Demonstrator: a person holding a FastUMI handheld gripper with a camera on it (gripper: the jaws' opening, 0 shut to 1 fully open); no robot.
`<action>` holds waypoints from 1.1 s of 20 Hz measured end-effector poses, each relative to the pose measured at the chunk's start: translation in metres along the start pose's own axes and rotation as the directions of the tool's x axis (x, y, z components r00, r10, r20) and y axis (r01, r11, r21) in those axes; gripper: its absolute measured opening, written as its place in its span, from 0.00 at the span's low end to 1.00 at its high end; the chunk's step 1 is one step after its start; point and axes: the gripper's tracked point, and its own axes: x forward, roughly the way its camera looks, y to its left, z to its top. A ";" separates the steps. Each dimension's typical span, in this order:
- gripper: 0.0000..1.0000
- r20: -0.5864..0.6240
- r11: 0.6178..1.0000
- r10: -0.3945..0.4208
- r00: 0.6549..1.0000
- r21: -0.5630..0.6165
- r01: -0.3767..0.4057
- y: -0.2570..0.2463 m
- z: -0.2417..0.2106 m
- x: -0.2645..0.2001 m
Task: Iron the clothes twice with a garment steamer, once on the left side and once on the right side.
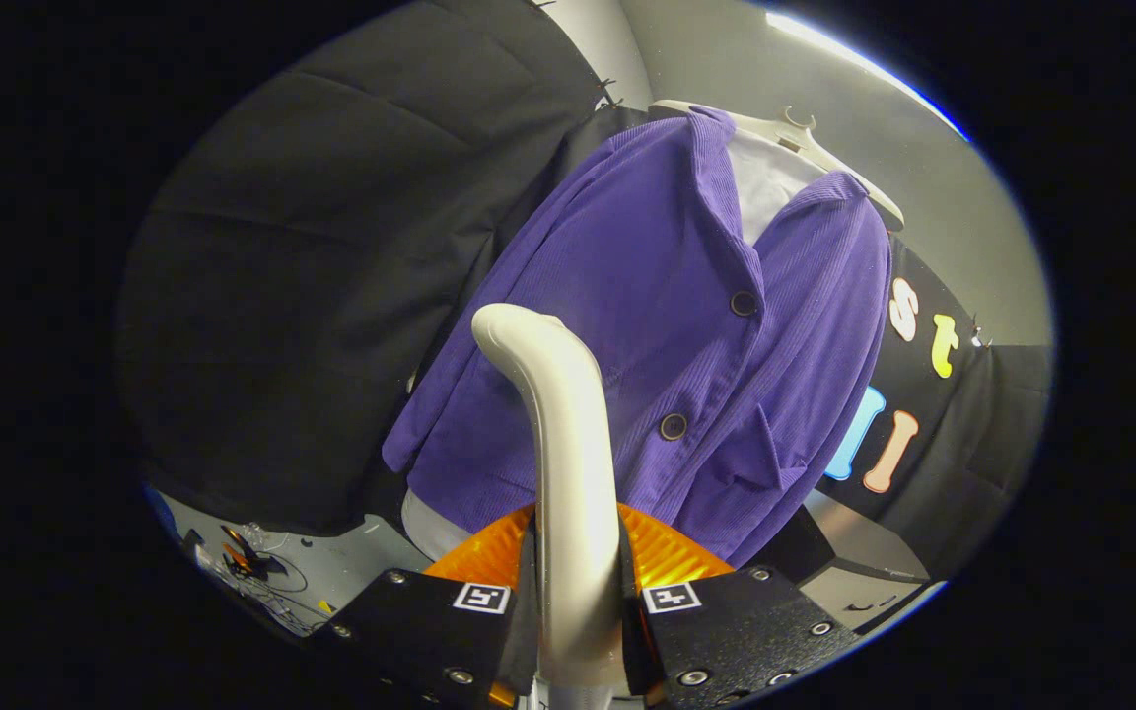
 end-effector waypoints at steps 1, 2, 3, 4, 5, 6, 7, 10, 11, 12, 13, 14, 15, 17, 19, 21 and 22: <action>0.34 -0.011 1.000 0.010 1.000 -0.002 -0.010 0.004 -0.005 0.000; 0.34 -0.024 1.000 0.020 1.000 -0.003 -0.020 0.008 -0.012 -0.001; 0.34 -0.037 1.000 0.029 0.999 -0.006 -0.029 0.011 -0.018 -0.003; 0.34 -0.055 0.999 0.043 0.998 -0.009 -0.043 0.016 -0.026 -0.003; 0.34 -0.076 0.998 0.054 0.996 -0.012 -0.055 0.020 -0.035 -0.002; 0.34 -0.090 0.998 0.060 0.994 -0.018 -0.062 0.023 -0.043 -0.003; 0.34 -0.094 0.998 0.061 0.994 -0.024 -0.064 0.024 -0.047 -0.005; 0.34 -0.136 0.996 0.080 0.987 -0.017 -0.084 0.027 -0.066 -0.008; 0.35 -0.148 0.996 0.086 0.985 -0.011 -0.089 0.026 -0.073 -0.011; 0.34 -0.162 0.995 0.093 0.982 0.000 -0.095 0.025 -0.081 -0.015; 0.34 -0.177 0.995 0.102 0.979 0.017 -0.101 0.024 -0.088 -0.022; 0.35 -0.192 0.994 0.111 0.975 0.032 -0.107 0.023 -0.096 -0.028; 0.35 -0.204 0.993 0.118 0.972 0.045 -0.111 0.019 -0.102 -0.037; 0.34 -0.225 0.991 0.126 0.966 0.080 -0.111 0.003 -0.115 -0.054; 0.35 -0.244 0.987 0.128 0.961 0.127 -0.099 -0.019 -0.129 -0.077; 0.34 -0.264 0.981 0.111 0.958 0.182 -0.063 -0.047 -0.144 -0.100; 0.35 -0.281 0.979 0.095 0.955 0.202 -0.038 -0.062 -0.153 -0.111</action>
